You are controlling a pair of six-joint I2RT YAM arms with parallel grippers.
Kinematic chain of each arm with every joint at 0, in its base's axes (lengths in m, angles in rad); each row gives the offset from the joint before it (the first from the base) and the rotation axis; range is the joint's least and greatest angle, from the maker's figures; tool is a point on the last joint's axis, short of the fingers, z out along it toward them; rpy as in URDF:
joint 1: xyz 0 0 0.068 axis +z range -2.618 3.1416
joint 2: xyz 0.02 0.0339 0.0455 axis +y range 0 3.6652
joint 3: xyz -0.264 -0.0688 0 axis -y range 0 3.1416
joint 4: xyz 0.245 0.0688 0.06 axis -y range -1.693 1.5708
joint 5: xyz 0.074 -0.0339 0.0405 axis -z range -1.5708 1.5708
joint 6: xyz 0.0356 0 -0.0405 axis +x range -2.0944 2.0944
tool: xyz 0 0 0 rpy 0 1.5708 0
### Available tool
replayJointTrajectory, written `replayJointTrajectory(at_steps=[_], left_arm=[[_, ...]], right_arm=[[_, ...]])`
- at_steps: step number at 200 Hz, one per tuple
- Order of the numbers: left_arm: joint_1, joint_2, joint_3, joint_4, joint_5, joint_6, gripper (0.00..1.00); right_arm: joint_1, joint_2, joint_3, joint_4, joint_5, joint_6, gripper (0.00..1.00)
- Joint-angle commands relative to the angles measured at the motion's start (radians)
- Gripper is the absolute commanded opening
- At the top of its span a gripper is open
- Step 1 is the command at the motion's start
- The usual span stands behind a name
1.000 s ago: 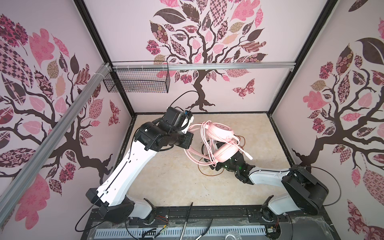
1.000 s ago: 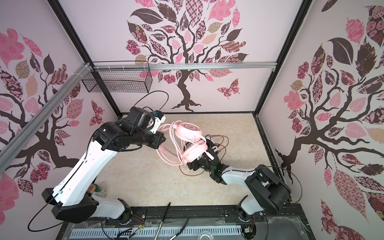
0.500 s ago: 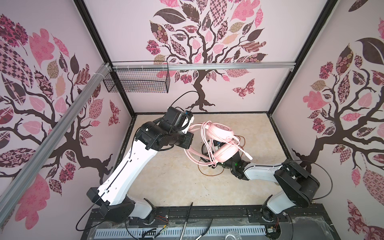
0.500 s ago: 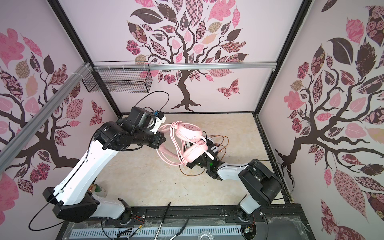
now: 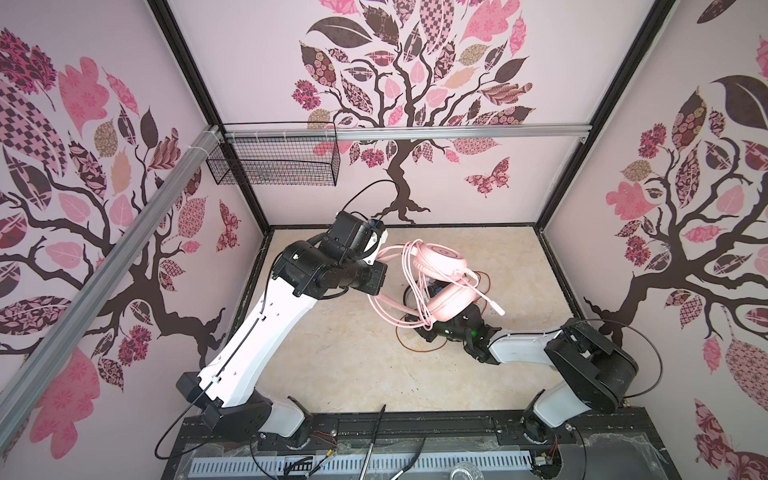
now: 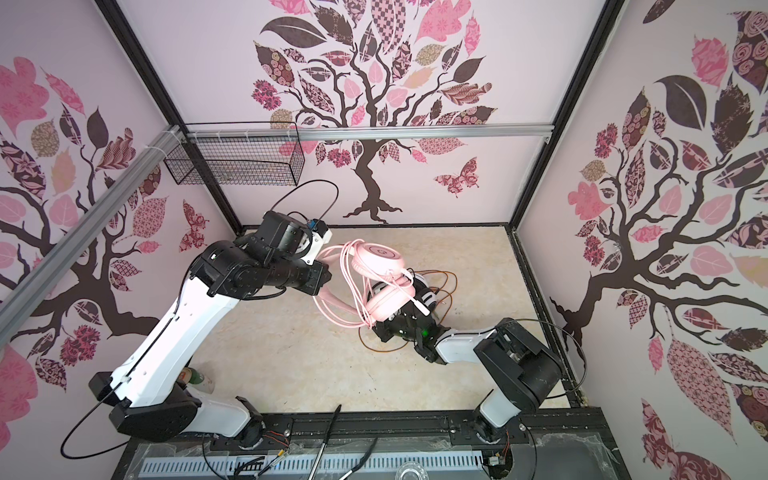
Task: Wrap the headphones
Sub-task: 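Grasp the pink cable plug end with the right gripper near the table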
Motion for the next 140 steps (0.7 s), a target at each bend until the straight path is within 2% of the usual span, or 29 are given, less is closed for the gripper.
replayJointTrajectory(at_steps=[1,17,36,44,61,78,102,140], left_arm=[[0.005,-0.004,0.053,0.059,0.029,-0.017,0.00],[0.005,-0.002,0.053,0.059,0.030,-0.017,0.00],[0.004,0.001,0.053,0.056,0.030,-0.017,0.00],[0.004,0.001,0.085,0.055,0.030,-0.018,0.00],[0.005,0.000,0.085,0.053,0.032,-0.019,0.00],[0.005,-0.002,0.085,0.052,0.033,-0.020,0.00],[0.005,-0.004,0.086,0.050,0.033,-0.017,0.00],[0.005,-0.003,0.090,0.050,0.030,-0.017,0.00]], right_arm=[[0.002,-0.044,-0.012,0.013,-0.023,-0.012,0.25],[0.002,-0.048,-0.012,0.012,-0.031,-0.014,0.19],[0.001,-0.050,-0.008,0.010,-0.034,-0.011,0.18],[0.001,-0.052,-0.007,0.010,-0.033,-0.010,0.23],[0.001,-0.063,-0.009,0.010,-0.017,-0.011,0.41],[0.001,-0.087,-0.019,0.004,0.020,-0.014,0.49],[0.001,-0.116,-0.025,-0.006,0.043,-0.030,0.48],[0.001,-0.116,-0.011,-0.017,0.021,-0.031,0.40]])
